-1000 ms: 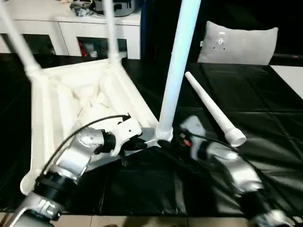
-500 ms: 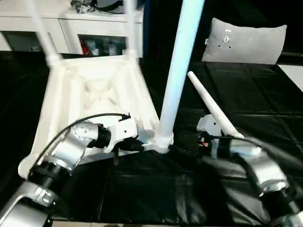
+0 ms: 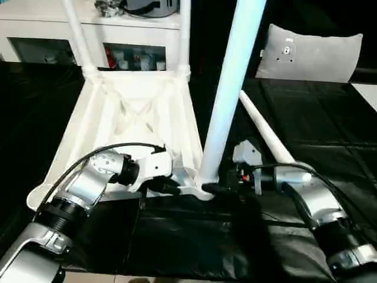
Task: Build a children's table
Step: Rotate leg to tighten
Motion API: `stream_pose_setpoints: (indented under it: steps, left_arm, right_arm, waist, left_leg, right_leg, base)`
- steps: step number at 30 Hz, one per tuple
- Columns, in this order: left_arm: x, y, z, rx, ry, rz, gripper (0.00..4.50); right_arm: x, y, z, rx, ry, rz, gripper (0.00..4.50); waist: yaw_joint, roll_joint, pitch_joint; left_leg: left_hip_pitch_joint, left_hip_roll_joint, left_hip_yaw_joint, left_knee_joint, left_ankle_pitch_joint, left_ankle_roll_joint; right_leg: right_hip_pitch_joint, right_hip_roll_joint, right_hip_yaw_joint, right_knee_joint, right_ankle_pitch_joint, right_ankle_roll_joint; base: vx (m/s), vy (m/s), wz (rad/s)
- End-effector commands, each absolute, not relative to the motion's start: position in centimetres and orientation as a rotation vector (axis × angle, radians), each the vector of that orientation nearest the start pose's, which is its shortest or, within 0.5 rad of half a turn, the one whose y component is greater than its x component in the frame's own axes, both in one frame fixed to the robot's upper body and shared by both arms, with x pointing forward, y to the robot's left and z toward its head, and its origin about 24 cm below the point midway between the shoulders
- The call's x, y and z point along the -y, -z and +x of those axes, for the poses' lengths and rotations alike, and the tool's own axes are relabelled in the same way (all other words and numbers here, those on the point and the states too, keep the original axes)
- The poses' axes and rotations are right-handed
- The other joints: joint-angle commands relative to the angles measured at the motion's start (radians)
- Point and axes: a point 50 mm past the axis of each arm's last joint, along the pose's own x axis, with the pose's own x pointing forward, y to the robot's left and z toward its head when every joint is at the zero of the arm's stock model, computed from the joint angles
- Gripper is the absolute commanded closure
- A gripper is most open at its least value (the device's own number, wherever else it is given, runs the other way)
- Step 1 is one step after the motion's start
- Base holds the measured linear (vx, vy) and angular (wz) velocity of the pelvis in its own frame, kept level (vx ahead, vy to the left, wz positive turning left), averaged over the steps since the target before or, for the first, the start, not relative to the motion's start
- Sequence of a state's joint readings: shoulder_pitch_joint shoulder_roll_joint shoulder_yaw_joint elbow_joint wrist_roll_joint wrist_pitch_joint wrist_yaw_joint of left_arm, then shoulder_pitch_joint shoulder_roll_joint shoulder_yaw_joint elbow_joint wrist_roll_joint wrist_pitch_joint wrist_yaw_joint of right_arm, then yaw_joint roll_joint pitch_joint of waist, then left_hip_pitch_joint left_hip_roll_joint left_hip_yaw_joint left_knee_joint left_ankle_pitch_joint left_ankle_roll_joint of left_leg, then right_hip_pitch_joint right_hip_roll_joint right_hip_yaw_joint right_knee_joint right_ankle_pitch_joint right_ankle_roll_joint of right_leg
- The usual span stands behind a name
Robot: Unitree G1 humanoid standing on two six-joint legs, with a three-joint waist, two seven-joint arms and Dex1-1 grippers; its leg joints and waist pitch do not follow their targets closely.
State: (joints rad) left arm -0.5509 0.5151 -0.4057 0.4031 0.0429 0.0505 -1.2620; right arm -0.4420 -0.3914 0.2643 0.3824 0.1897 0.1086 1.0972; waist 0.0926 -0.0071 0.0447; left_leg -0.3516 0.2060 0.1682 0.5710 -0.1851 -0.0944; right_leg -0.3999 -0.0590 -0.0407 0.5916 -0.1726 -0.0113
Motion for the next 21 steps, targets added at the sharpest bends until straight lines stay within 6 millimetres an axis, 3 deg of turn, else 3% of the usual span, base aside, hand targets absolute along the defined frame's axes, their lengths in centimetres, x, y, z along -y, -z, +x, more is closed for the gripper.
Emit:
stream_pose_setpoints:
  steps: [1,8,13,16,19,20,21]
  left_arm:
    - [-13.8,-4.7,28.9,-0.541,1.566,0.678,4.50]
    - [-14.0,-4.7,28.9,-0.547,1.563,0.677,4.50]
    - [-14.1,-4.7,28.9,-0.545,1.534,0.653,4.50]
    - [-13.3,-4.9,29.1,-0.506,1.417,0.551,4.50]
    - [-11.9,-5.2,29.5,-0.448,1.293,0.454,4.50]
    - [-11.4,-5.3,29.6,-0.434,1.242,0.421,4.50]
    - [-11.0,-5.4,29.7,-0.431,1.206,0.398,4.50]
  right_arm:
    - [13.2,-5.9,30.0,-0.271,-1.274,-0.227,1.18]
    - [13.1,-5.7,30.0,-0.278,-1.285,-0.216,1.70]
    - [13.0,-5.4,29.7,-0.292,-1.291,-0.179,1.78]
    - [12.5,-4.5,29.3,-0.327,-1.232,-0.126,1.80]
    - [11.7,-3.7,29.8,-0.344,-1.101,-0.080,1.81]
    - [11.4,-3.4,30.0,-0.348,-1.039,-0.058,1.81]
    - [11.2,-3.2,30.3,-0.348,-0.995,-0.044,1.81]
  waist:
    - [-0.002,0.009,-0.059]
    - [-0.002,0.008,-0.060]
    - [-0.002,0.007,-0.061]
    - [-0.004,0.008,-0.059]
    - [-0.008,0.007,-0.052]
    - [-0.008,0.005,-0.050]
    - [-0.011,0.002,-0.050]
  left_leg:
    - [0.005,0.020,0.003,-0.062,-0.217,0.014]
    - [0.006,0.021,0.003,-0.061,-0.210,0.015]
    - [0.005,0.020,0.004,-0.060,-0.195,0.019]
    - [0.006,0.022,0.004,-0.062,-0.207,0.012]
    - [0.008,0.021,0.003,-0.067,-0.261,-0.001]
    - [0.010,0.017,-0.001,-0.067,-0.291,-0.008]
    - [0.006,0.017,-0.002,-0.069,-0.286,-0.014]
  right_leg:
    - [0.050,-0.064,0.035,-0.054,-0.157,-0.226]
    - [0.050,-0.063,0.034,-0.052,-0.160,-0.224]
    - [0.051,-0.062,0.034,-0.048,-0.134,-0.231]
    - [0.050,-0.065,0.036,-0.050,-0.156,-0.234]
    - [0.045,-0.065,0.034,-0.061,-0.257,-0.215]
    - [0.043,-0.069,0.033,-0.074,-0.378,-0.178]
    - [0.045,-0.069,0.034,-0.072,-0.391,-0.168]
  base:
    - [0.000,0.000,0.00]
    - [0.000,0.000,0.00]
    - [0.000,0.000,0.00]
    - [0.000,0.000,0.00]
    - [0.000,0.000,0.00]
    - [0.000,0.000,0.00]
    - [0.000,0.000,0.00]
